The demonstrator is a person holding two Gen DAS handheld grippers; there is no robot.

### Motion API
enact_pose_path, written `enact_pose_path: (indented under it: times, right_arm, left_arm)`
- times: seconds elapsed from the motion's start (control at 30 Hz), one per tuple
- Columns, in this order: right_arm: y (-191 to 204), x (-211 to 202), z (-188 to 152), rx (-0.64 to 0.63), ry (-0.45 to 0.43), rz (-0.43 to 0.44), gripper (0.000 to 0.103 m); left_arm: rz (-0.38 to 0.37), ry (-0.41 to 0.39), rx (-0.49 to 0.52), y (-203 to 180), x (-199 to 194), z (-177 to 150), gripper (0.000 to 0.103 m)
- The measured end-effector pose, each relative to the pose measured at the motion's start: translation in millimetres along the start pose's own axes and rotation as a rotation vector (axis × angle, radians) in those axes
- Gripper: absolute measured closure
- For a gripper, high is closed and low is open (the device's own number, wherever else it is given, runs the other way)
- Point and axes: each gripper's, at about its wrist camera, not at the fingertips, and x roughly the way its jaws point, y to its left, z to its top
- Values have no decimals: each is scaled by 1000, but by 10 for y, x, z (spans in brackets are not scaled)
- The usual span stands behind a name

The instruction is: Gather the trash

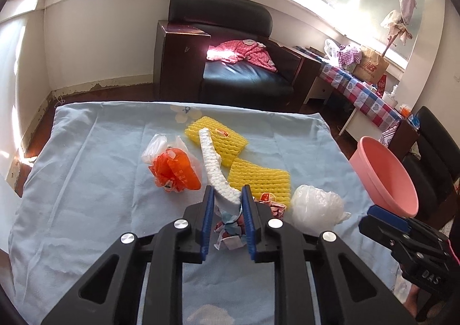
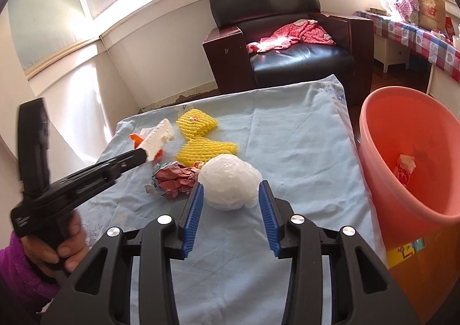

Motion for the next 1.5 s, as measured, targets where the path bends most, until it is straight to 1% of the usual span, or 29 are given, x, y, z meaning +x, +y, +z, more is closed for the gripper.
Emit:
enact_pose_path:
  times: [0.07, 0.1, 0.13, 0.27, 0.37, 0.5, 0.57, 0.6, 0.67, 0.73, 0.83, 0.9, 1.2, 1.33, 1.4, 1.47, 1.5]
  right_arm:
    - [-30, 50, 44, 6, 9, -2, 59]
    - [-43, 74, 62, 9, 14, -1, 54]
    - [-58, 109, 87, 15, 20, 2, 53]
    - [-88, 286, 140, 27, 59, 16, 53]
    - [-77, 396, 91, 33, 93, 47, 53]
    - [1, 396, 11, 20, 91, 64, 53]
    - [42, 358, -16, 8, 82, 64, 60]
    - [60, 341, -27, 2, 79, 58, 66]
    - [90, 298, -52, -10, 73, 49, 75]
    - [117, 277, -71, -22, 75, 32, 89]
    - [146, 228, -99, -27, 68, 27, 98]
    - [167, 175, -105, -36, 52, 23, 101]
    - [278, -287, -104, -70, -46, 21, 102]
    - [236, -408, -112, -63, -46, 7, 101]
    - [186, -406, -129, -47, -21, 1, 101]
    - [107, -361, -141, -18, 4, -8, 97]
    - [74, -340, -148, 0, 11, -4, 82]
  left_arm:
    - [-14, -15, 2, 14, -96, -20, 84]
    - [-19, -21, 1, 26, -138, -31, 84]
    - [-23, -24, 0, 36, -171, -39, 84]
    - [-34, -34, -10, 71, -276, -71, 84]
    - [-41, -38, -15, 91, -330, -90, 84]
    - [-48, -40, -21, 108, -369, -103, 84]
    - [-51, -41, -22, 109, -384, -112, 84]
    - [-53, -42, -22, 114, -386, -114, 84]
    - [-57, -46, -22, 112, -409, -126, 84]
    - [-61, -48, -21, 106, -429, -148, 84]
    - [-64, -53, -15, 98, -458, -168, 84]
    - [-65, -59, -7, 80, -491, -182, 84]
    - [-85, -91, 0, 55, -663, -197, 84]
    - [-96, -101, 11, 17, -720, -191, 84]
    - [-102, -105, 16, -6, -742, -190, 84]
    - [-106, -104, 21, -24, -754, -196, 84]
    - [-109, -102, 22, -30, -756, -202, 84]
